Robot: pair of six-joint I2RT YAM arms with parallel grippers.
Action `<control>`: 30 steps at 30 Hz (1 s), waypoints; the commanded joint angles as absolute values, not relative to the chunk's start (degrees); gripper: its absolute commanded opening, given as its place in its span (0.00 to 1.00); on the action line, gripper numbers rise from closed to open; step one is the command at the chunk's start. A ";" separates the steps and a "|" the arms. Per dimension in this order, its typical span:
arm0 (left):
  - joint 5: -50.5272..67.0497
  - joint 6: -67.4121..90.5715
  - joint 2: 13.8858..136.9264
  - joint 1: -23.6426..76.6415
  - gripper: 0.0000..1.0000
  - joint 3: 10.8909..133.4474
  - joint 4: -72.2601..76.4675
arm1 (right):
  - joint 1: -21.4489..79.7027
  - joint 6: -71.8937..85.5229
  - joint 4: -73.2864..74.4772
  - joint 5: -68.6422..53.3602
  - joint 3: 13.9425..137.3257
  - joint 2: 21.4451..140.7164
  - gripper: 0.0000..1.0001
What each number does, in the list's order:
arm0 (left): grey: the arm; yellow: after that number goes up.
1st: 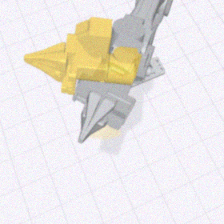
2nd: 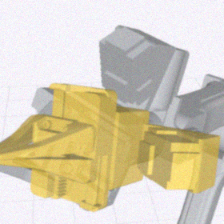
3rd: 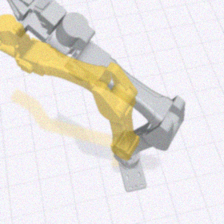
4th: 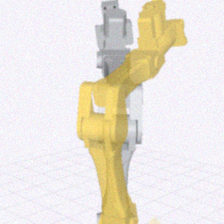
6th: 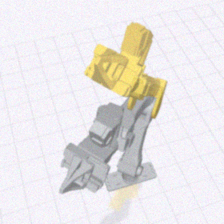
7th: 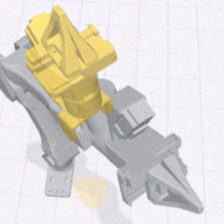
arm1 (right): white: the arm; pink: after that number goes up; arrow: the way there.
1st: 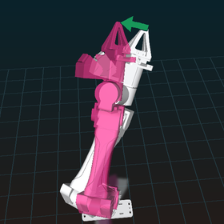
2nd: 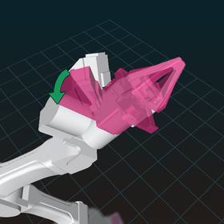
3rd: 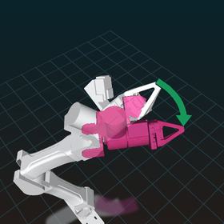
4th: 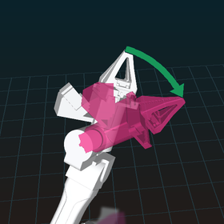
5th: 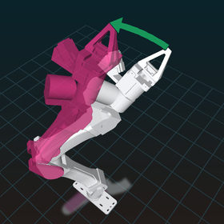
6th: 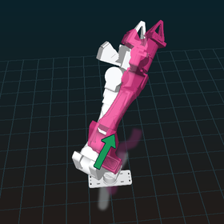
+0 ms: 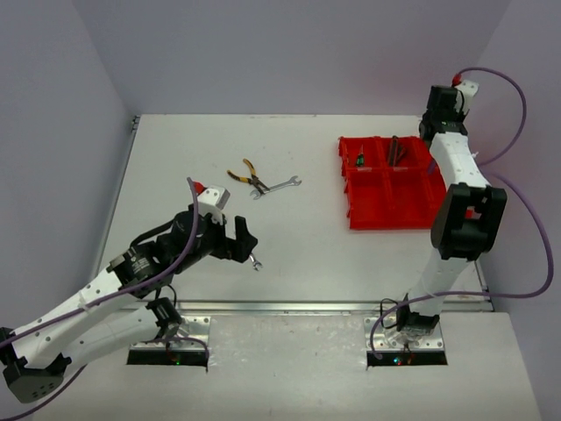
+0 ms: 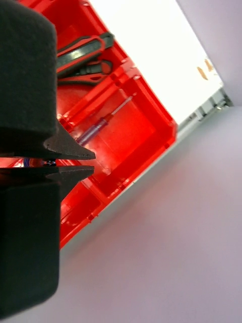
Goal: Sort the tools into containers
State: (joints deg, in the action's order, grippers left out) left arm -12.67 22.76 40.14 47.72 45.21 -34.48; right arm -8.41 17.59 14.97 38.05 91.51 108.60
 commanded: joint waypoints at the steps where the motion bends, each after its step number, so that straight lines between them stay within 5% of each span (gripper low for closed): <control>1: -12.22 22.15 38.58 48.19 1.00 45.31 -31.29 | -8.94 21.12 10.46 43.42 97.13 110.19 0.00; 6: -12.22 22.15 39.36 48.19 1.00 45.44 -31.46 | -8.87 20.22 9.95 41.60 100.73 113.37 0.00; 14: -12.66 22.24 39.20 48.16 1.00 45.26 -31.46 | -8.65 16.31 -3.26 41.94 90.36 113.22 0.01; 17: -12.66 22.32 39.62 48.17 1.00 45.35 -31.46 | -8.62 17.80 -1.67 41.22 90.15 113.18 0.21; 20: -12.74 22.24 39.81 48.23 1.00 45.37 -31.57 | -8.70 18.74 -0.49 40.43 90.18 113.10 0.57; 22: -12.81 22.24 39.60 48.16 1.00 45.38 -31.55 | -8.68 19.76 1.89 40.40 91.43 113.39 0.73; 30: -13.01 22.32 39.62 48.16 1.00 45.35 -31.55 | -8.39 26.03 16.49 34.50 99.85 113.35 0.99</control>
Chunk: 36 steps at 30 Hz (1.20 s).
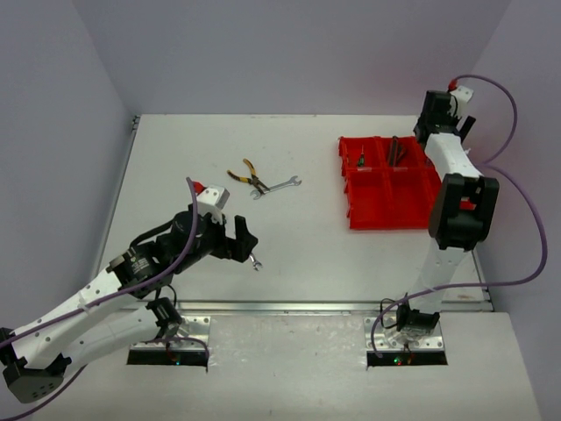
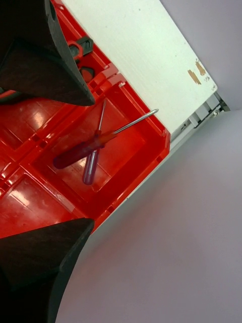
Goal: Sort the tools into containers
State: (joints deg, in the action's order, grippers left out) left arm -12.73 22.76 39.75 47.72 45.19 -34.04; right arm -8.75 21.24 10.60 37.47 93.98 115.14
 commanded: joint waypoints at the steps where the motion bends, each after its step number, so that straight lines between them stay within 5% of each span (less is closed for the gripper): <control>1: -13.06 22.35 39.66 48.16 1.00 45.35 -31.58 | -8.14 26.62 17.49 33.76 100.05 112.81 0.99; 11: -16.47 23.54 39.86 48.11 1.00 45.68 -32.95 | 1.97 23.15 21.15 21.27 92.77 98.95 0.99; 16: -30.26 30.52 40.56 47.04 1.00 47.45 -38.59 | 11.08 24.17 24.95 2.32 82.62 89.17 0.99; 20: -39.60 36.25 39.73 41.99 1.00 49.30 -44.35 | 19.59 24.04 26.28 -1.63 75.87 86.40 0.99; 25: -38.27 34.96 33.32 34.21 1.00 48.22 -41.55 | 32.64 20.66 26.76 0.96 72.88 89.08 0.99; 31: -35.20 32.41 32.49 32.05 1.00 47.53 -39.52 | 36.64 20.84 26.67 2.29 74.51 94.89 0.99; 36: -34.81 32.46 34.08 31.90 1.00 47.75 -40.01 | 37.59 16.15 31.62 0.70 91.69 110.36 0.97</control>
State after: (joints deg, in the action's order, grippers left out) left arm -35.51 33.25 32.55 32.53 46.72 -41.46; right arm 37.27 20.68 30.90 1.46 77.88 100.33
